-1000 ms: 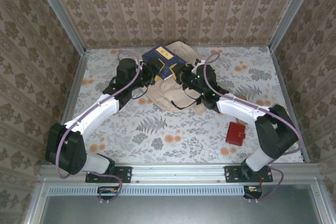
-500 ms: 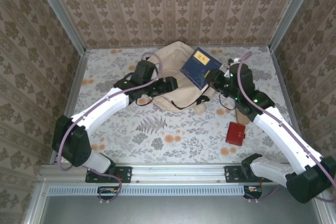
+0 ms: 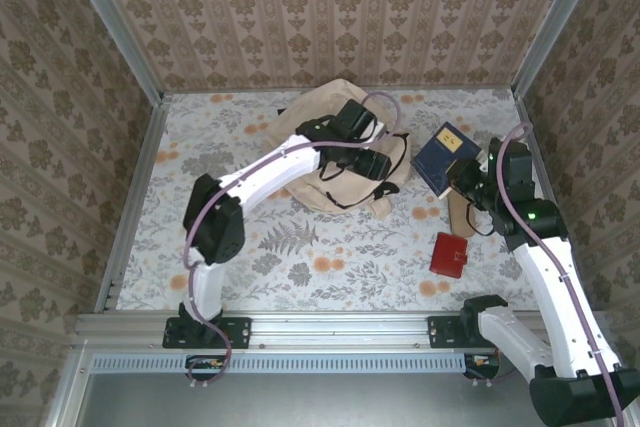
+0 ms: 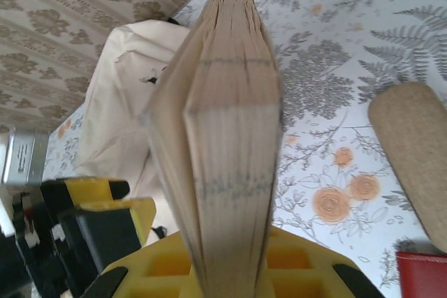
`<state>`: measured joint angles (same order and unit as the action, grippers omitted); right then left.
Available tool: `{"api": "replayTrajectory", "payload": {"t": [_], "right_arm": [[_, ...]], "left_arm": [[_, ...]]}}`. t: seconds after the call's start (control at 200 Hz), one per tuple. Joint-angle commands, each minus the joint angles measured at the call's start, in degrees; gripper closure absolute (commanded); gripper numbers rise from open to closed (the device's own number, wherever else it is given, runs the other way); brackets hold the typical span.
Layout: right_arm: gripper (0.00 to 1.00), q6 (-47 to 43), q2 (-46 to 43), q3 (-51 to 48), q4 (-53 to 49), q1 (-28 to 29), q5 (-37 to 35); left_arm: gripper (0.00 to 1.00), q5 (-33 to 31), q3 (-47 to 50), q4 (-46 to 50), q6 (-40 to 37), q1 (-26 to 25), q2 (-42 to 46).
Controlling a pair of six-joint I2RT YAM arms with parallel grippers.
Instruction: Pack books, pencil case, and school supplies into a backpack
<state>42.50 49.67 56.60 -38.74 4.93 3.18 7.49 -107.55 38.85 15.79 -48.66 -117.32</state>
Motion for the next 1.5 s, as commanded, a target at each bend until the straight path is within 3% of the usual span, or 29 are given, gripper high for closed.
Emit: {"api": "replayTrajectory", "payload": {"t": [0.0,0.225,0.39,0.735,0.89,0.99,1.095,1.215,1.36,1.495], "right_arm": [[0.92,-1.54,-1.71,-0.67,-1.56,-0.86,0.94],[0.91,-1.29,-2.75,-2.13,-1.31,-1.33,1.94],[0.91,-0.16,-2.81,-3.14,0.63,-1.33,3.91],[0.90,0.30,-3.27,-3.54,0.95,-1.41,4.73],[0.90,0.54,-3.53,-3.70,0.96,-1.41,4.99],[0.90,0.63,-3.71,-3.80,0.98,-1.41,4.91],[0.90,0.65,-3.77,-3.70,1.10,-1.41,4.99],[0.90,0.70,-3.77,-3.76,1.48,-1.41,5.22],[0.90,0.83,-3.60,-4.11,3.80,-1.41,7.17],[0.90,1.08,-3.42,-5.59,10.16,-1.37,14.18]], "left_arm": [[0.27,-1.17,-6.52,6.82,-3.63,0.58,-3.97],[0.39,5.59,-10.89,7.45,-4.14,1.55,-8.23],[0.49,6.16,-10.83,6.07,-3.86,1.91,-8.10],[0.47,7.17,-13.61,5.63,-5.03,2.39,-11.13],[0.57,7.37,-14.45,5.73,-5.15,3.00,-11.71],[0.72,7.01,-14.49,5.95,-5.39,3.31,-11.45],[0.84,6.75,-14.37,6.31,-5.46,3.68,-10.22],[0.92,6.75,-13.31,6.32,-5.85,3.91,-6.87],[0.94,8.45,-8.61,4.01,-5.74,5.04,-0.39],[0.96,8.32,-3.55,1.58,-4.69,6.46,5.19]]}}
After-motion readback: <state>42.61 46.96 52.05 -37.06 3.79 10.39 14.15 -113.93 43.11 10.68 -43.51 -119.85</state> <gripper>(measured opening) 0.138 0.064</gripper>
